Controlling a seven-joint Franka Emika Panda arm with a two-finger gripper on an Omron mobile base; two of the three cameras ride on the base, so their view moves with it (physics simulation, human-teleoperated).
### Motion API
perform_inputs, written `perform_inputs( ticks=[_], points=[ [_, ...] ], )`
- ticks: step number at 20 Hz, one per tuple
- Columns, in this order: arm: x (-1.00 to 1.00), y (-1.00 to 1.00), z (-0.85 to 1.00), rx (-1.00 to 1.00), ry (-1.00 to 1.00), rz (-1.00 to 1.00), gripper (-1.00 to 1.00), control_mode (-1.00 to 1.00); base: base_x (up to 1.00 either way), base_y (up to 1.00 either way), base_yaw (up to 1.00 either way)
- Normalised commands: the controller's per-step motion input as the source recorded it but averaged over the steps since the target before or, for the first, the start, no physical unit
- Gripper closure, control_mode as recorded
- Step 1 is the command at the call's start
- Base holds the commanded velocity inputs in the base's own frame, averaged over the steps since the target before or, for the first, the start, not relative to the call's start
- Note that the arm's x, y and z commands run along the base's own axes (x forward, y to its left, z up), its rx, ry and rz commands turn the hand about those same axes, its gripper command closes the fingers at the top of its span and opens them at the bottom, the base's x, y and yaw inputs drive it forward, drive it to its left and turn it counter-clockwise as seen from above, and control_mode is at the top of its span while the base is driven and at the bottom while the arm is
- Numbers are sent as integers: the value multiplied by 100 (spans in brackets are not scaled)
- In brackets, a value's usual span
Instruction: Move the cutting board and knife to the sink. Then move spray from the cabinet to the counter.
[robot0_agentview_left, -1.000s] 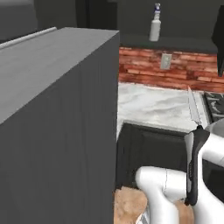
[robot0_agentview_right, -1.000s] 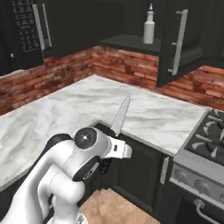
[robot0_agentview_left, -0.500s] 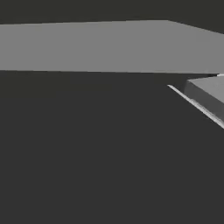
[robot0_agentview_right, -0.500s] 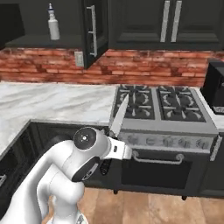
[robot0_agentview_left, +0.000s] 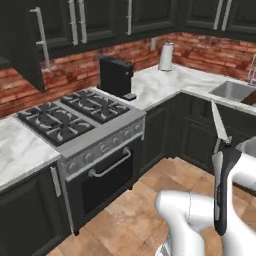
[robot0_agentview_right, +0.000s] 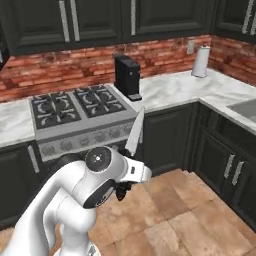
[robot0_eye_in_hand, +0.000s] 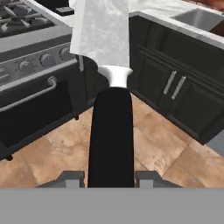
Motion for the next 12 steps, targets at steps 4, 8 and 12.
perform_inputs(
  ticks=[4, 8, 12],
  points=[
    [0, 0, 0, 0, 0, 0, 100, 100, 3, 1, -97],
    [0, 0, 0, 0, 0, 0, 100, 100, 34, 29, -89],
    [0, 0, 0, 0, 0, 0, 100, 100, 91, 91, -67]
  ],
)
